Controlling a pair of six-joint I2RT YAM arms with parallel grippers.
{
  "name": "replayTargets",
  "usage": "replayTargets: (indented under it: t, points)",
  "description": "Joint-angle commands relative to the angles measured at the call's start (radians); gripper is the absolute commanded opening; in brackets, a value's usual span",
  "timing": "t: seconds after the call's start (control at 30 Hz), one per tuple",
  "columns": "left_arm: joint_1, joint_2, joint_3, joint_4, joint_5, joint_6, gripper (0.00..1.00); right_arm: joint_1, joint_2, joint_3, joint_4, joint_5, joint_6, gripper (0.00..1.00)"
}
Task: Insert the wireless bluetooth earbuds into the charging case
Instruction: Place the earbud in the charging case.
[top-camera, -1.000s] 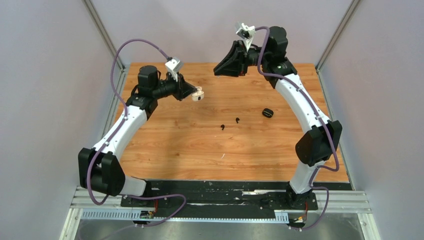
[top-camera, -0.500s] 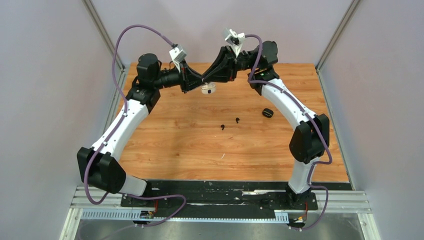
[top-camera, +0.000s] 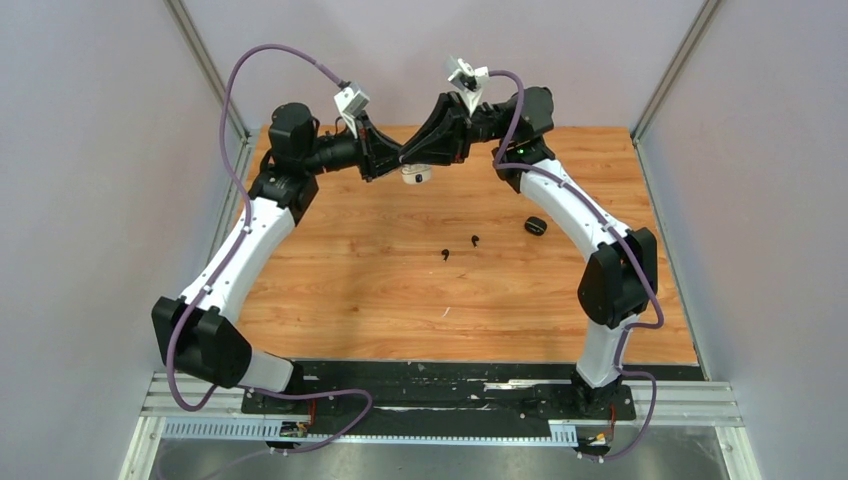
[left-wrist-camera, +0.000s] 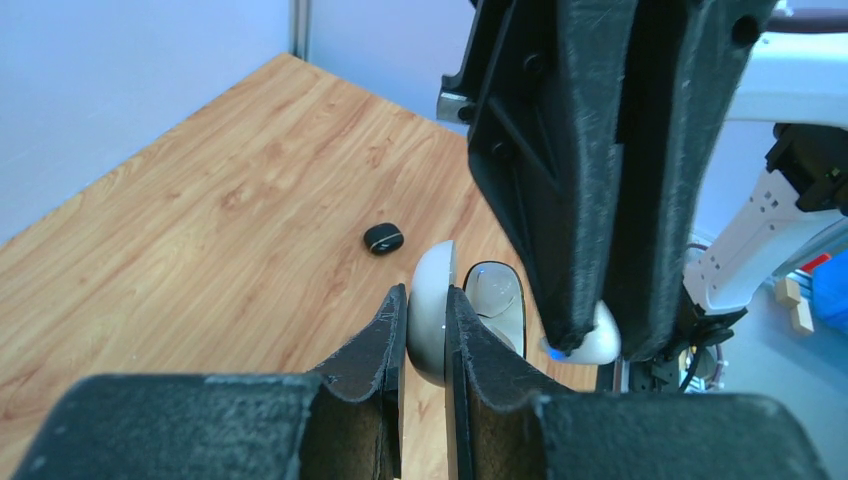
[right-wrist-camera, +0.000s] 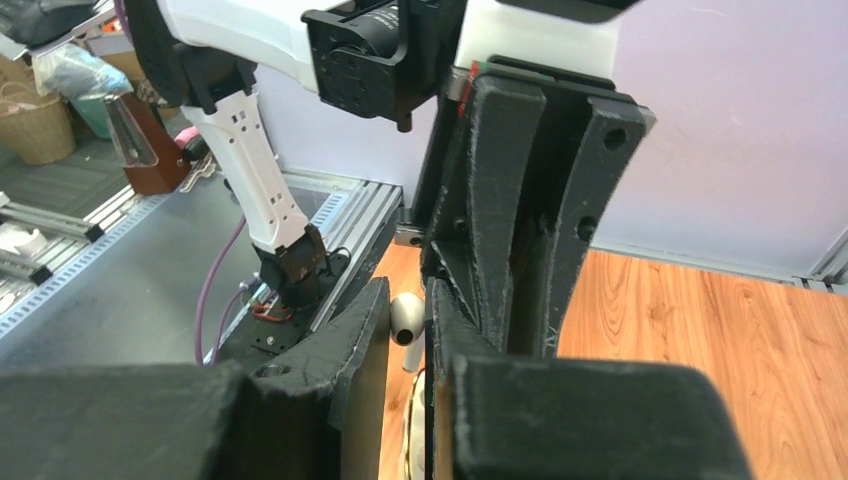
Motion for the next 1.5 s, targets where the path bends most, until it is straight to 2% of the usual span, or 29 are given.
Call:
replayTargets:
  t: [0.0,0.17,0.53,0.8,1.1,1.47]
  points:
    - [-0.002,-0.041,0.051,0.04,-0.003,-0.048,0.0,0.01,-0.025,-0.03,0.038,0.078,-0.005,0.0]
    - [-0.002,-0.043,0.063,0.04,0.016,-0.06,0.0,0.012,-0.057,-0.079,0.041,0.143,-0.055,0.0]
    - [-0.002,-0.037,0.075,0.033,0.028,-0.063,0.0,0.013,-0.086,-0.132,0.056,0.177,-0.1,0.0]
    - [0.004,-0.013,0.111,0.032,0.093,-0.09,0.0,0.013,-0.115,-0.174,0.092,0.184,-0.153,0.0]
    - [0.013,-0.006,0.128,0.042,0.084,-0.108,0.0,0.023,-0.153,-0.234,0.118,0.235,-0.194,0.0]
    - [0.015,0.0,0.142,0.045,0.121,-0.106,0.0,0.045,-0.14,-0.212,0.142,0.29,-0.211,0.0]
